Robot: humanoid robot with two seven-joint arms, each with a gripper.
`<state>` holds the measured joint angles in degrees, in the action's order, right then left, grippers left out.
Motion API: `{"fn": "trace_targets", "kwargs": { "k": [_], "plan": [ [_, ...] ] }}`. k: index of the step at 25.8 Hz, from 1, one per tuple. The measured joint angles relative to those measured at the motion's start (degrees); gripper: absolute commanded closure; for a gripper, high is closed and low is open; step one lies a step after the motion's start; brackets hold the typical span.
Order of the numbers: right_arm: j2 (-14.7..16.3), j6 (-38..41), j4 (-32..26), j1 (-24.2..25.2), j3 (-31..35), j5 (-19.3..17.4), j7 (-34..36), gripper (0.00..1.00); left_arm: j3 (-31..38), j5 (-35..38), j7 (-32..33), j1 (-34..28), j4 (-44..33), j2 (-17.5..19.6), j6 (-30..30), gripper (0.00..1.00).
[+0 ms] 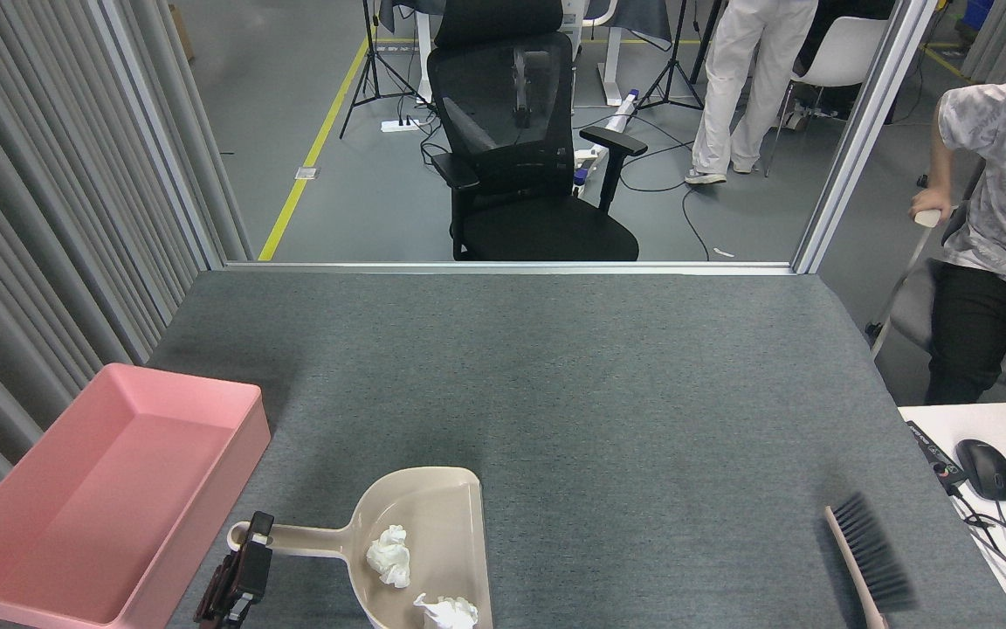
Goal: Sweep and dump garbage into bin
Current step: 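Move the brush away from the dustpan and set it down with the right hand, then lift the dustpan with the left hand over the pink bin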
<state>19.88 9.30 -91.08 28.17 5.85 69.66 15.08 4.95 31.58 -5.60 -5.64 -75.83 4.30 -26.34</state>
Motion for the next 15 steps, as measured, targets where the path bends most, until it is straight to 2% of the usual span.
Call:
{"fn": "trace_targets", "kwargs": {
  "k": [8,13,15],
  "plan": [
    [-0.1,1.3,-0.1,0.6,2.7,0.0,0.1,0.03,0.0,-2.5,0.3,-0.1,0.0,0.0,0.3,0.89],
    [-0.2,1.8,-0.1,0.8,3.6,0.0,0.1,0.03,0.2,-3.0,0.4,-0.1,-0.6,0.0,0.4,1.0],
    [-0.2,1.8,-0.1,0.8,3.7,-0.1,0.1,0.03,0.2,-4.0,0.4,-0.1,-1.3,0.0,0.5,1.0]
  ]
}}
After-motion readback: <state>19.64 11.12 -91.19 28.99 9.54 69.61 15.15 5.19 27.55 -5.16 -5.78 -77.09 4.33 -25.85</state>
